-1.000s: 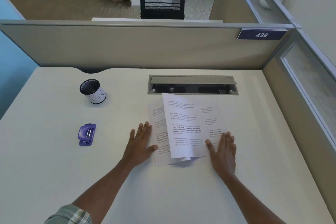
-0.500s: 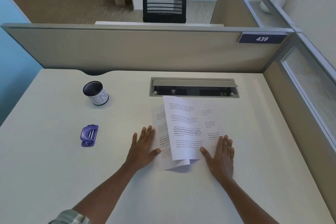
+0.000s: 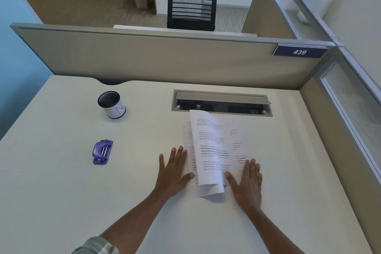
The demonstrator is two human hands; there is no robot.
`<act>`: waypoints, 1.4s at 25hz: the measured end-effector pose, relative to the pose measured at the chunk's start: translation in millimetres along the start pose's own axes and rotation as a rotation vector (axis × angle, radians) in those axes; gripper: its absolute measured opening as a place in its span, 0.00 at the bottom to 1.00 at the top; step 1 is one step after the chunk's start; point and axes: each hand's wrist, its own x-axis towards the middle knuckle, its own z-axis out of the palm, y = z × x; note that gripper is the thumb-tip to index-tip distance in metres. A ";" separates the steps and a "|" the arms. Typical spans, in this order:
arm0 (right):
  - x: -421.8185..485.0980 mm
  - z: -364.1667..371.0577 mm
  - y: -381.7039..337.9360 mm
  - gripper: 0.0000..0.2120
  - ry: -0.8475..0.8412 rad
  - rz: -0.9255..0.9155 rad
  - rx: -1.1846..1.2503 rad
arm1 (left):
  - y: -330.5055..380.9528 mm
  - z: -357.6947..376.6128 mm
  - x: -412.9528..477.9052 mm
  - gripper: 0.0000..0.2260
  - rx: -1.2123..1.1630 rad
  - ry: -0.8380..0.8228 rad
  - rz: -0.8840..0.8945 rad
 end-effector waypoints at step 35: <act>-4.0 -22.6 22.3 0.30 -0.151 -0.397 -0.424 | 37.1 1.4 8.6 0.45 0.096 0.099 0.248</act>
